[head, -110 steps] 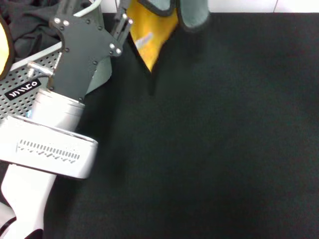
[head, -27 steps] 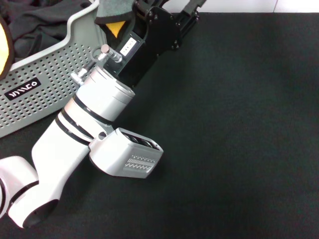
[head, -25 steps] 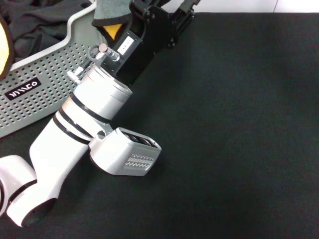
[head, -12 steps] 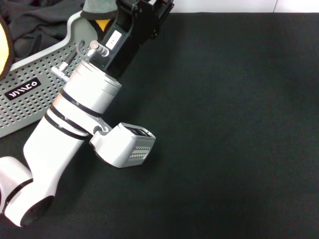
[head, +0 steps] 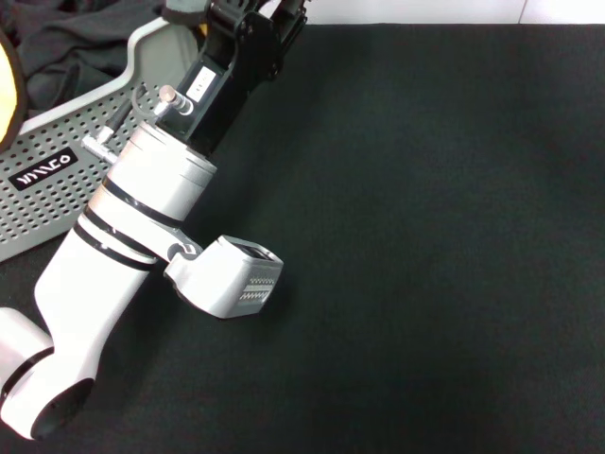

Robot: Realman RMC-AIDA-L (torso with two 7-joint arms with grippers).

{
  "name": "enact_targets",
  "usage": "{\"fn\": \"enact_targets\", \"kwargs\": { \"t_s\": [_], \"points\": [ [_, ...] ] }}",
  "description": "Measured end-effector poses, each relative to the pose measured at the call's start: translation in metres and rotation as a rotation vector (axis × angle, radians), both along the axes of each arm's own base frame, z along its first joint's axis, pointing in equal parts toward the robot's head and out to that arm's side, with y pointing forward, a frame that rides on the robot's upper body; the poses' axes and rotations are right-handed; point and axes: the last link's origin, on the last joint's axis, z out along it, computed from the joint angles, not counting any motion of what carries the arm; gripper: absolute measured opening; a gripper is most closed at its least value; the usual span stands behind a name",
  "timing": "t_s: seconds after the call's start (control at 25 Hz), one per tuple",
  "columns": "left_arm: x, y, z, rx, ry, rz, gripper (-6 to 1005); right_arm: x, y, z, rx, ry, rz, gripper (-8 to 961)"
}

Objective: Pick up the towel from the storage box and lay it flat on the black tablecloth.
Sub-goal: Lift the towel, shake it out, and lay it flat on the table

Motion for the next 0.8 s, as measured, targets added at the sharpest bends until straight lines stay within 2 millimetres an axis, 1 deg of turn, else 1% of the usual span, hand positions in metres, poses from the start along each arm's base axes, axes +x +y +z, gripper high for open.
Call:
{"fn": "enact_targets", "kwargs": {
  "t_s": [0.2, 0.6, 0.8],
  "points": [
    [-0.002, 0.001, 0.001, 0.006, -0.001, 0.016, 680, 0.001, -0.002, -0.001, -0.006, -0.002, 0.003, 35],
    [-0.001, 0.0, 0.001, -0.001, -0.018, 0.014, 680, 0.023, 0.003, -0.01, -0.02, -0.026, -0.065, 36],
    [0.0, -0.004, -0.003, -0.05, -0.04, 0.0, 680, 0.034, 0.009, -0.011, -0.022, -0.029, -0.108, 36]
  ]
}}
